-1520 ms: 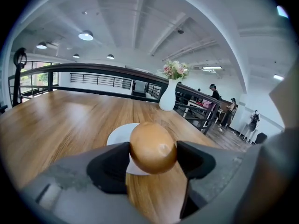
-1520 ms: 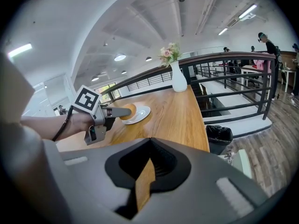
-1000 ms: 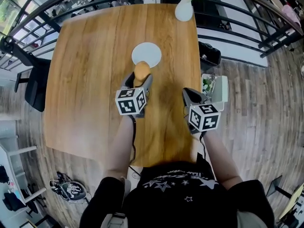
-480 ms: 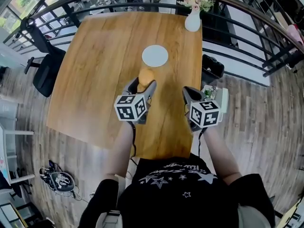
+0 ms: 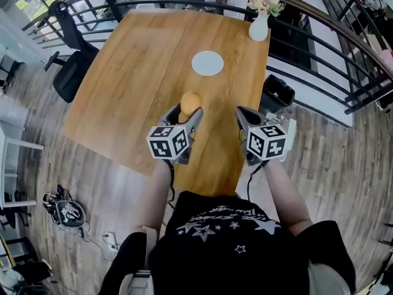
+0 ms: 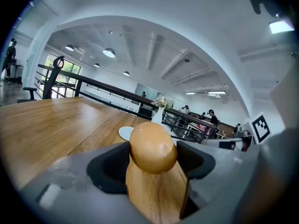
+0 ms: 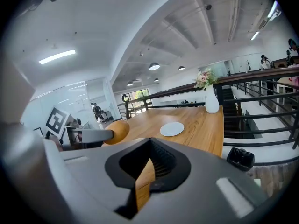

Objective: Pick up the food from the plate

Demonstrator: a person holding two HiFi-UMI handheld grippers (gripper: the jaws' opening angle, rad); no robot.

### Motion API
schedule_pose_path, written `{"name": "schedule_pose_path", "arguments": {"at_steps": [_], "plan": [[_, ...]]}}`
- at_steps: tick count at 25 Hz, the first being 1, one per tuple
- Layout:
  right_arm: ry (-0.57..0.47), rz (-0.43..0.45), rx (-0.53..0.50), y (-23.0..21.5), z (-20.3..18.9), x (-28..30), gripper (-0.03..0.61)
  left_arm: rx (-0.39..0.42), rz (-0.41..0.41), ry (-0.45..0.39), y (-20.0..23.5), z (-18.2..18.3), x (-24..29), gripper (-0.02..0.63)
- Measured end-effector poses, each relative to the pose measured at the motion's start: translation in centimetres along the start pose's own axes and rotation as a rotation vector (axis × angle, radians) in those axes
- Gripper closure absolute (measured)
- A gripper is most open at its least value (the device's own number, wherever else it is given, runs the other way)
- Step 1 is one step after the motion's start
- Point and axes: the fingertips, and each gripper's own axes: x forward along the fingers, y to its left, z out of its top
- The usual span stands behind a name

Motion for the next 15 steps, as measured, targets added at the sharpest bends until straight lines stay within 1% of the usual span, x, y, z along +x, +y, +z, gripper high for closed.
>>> {"name": "schedule_pose_path", "arguments": {"at_steps": [4,9,15], "plan": [[0.011,0.056,-0.023,0.4,-0.8,-1.9,0.579,0.007,0.011,-0.003,-2.1,-1.3,-1.3,0.285],[0.007,0.089,-0.038,0.0,-1.1,-4.7,0.578,0.019,0.029,-0.004,-5.0,-3.1,-2.7,0.285],[0.025,0.133,-0.088,-0.7,-1.9,-7.3,0.578,0.024,0.072,-0.022,-7.9,-4.6,-4.3,0.285]]}}
